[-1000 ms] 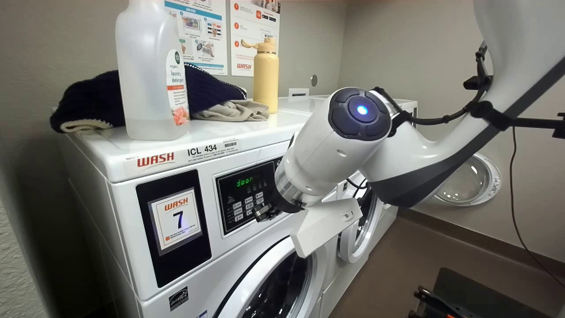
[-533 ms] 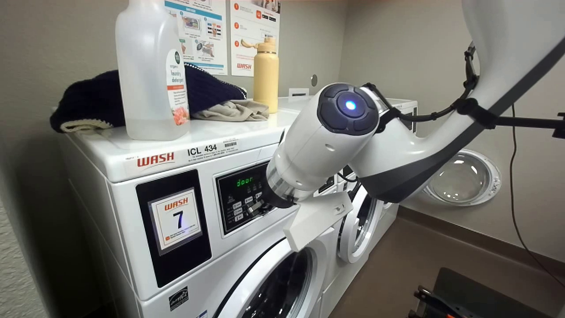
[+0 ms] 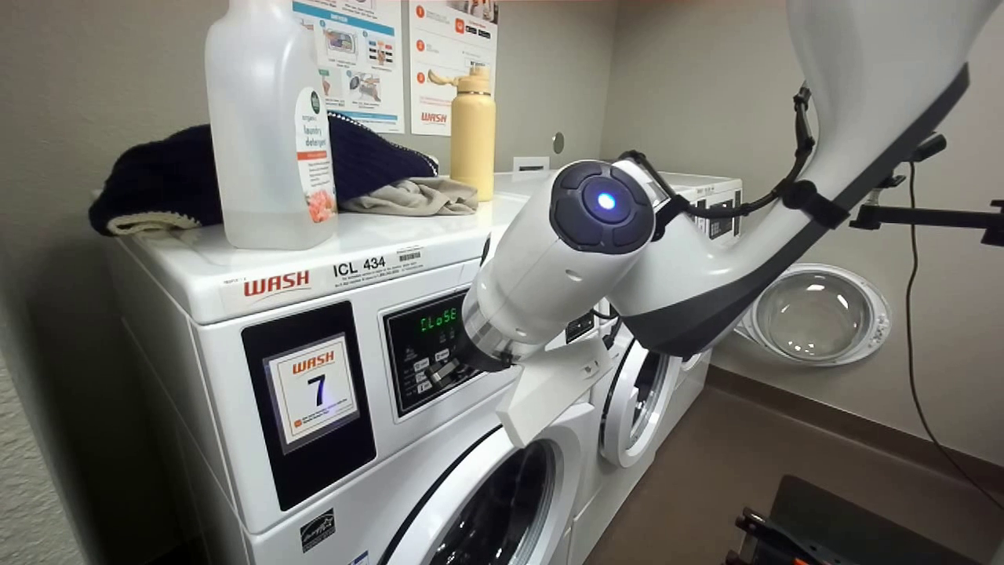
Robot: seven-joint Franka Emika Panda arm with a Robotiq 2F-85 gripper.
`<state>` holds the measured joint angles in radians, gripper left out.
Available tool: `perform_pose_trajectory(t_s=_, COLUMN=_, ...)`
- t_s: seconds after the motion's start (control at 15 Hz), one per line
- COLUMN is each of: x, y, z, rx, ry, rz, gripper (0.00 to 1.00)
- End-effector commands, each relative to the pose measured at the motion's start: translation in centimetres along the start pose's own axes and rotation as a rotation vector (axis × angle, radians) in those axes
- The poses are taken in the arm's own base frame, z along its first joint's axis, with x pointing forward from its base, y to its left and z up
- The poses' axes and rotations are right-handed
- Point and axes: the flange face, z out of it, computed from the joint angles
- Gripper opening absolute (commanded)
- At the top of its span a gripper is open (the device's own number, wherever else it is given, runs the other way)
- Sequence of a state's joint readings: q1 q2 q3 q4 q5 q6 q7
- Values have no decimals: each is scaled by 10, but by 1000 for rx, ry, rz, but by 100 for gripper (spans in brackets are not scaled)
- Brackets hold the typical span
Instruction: Press the buttons on the top left corner of the washing machine
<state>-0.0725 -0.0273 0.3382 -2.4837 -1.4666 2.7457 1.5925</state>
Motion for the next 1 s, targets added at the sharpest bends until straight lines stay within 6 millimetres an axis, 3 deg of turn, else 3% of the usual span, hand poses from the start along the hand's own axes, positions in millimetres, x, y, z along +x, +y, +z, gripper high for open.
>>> perform_pose_trajectory(t_s=0.0, x=8, y=8, z=21, rx=-30, ry=21, rz=-68, gripper=0)
perform_pose_trajectory(t_s=0.27, x=7, y=19, z=47, rx=-33, ry=42, rz=-139, gripper=0)
perform_pose_trajectory(t_s=0.73, x=5, y=11, z=46, rx=-22, ry=88, rz=-209, gripper=0)
perform_pose_trajectory(t_s=0.93, x=10, y=3, z=35, rx=20, ry=80, rz=-175, gripper=0)
